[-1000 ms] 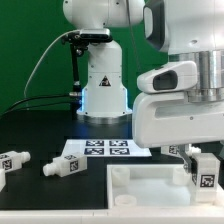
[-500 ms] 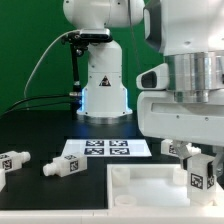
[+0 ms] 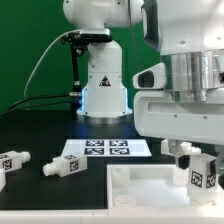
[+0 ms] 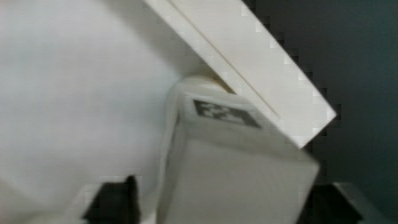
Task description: Assemble square table
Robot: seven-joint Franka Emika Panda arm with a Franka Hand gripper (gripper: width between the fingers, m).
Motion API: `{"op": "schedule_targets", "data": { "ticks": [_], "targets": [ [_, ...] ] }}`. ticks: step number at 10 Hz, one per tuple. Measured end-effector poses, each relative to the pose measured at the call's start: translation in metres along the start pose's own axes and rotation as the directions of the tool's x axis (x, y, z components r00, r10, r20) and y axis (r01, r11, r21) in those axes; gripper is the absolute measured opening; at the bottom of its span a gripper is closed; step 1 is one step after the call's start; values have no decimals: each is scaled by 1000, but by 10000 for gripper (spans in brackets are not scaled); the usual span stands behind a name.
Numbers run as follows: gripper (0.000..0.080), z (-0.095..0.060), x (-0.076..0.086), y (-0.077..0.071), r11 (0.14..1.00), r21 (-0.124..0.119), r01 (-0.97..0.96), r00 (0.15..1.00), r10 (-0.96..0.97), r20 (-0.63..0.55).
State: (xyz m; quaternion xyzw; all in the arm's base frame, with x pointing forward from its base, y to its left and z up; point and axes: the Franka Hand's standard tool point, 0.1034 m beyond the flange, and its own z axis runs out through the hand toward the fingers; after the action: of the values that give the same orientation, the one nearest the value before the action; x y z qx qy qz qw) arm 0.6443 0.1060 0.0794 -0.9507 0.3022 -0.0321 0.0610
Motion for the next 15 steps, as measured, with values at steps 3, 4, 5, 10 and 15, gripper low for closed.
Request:
{"op": "schedule_targets", "data": {
  "ticks": [3, 4, 5, 10, 15],
  "targets": [
    [631, -2, -7, -2, 944, -2, 329, 944, -329, 4],
    [644, -2, -7, -1, 913, -2, 408, 913, -408, 5],
    [648, -1, -6, -1, 861, -5, 508, 861, -508, 2],
    [563, 2, -10, -4, 578, -39, 815, 578, -816, 9],
    [285, 3, -8, -2, 873, -40, 486, 871, -488, -52]
  ]
}}
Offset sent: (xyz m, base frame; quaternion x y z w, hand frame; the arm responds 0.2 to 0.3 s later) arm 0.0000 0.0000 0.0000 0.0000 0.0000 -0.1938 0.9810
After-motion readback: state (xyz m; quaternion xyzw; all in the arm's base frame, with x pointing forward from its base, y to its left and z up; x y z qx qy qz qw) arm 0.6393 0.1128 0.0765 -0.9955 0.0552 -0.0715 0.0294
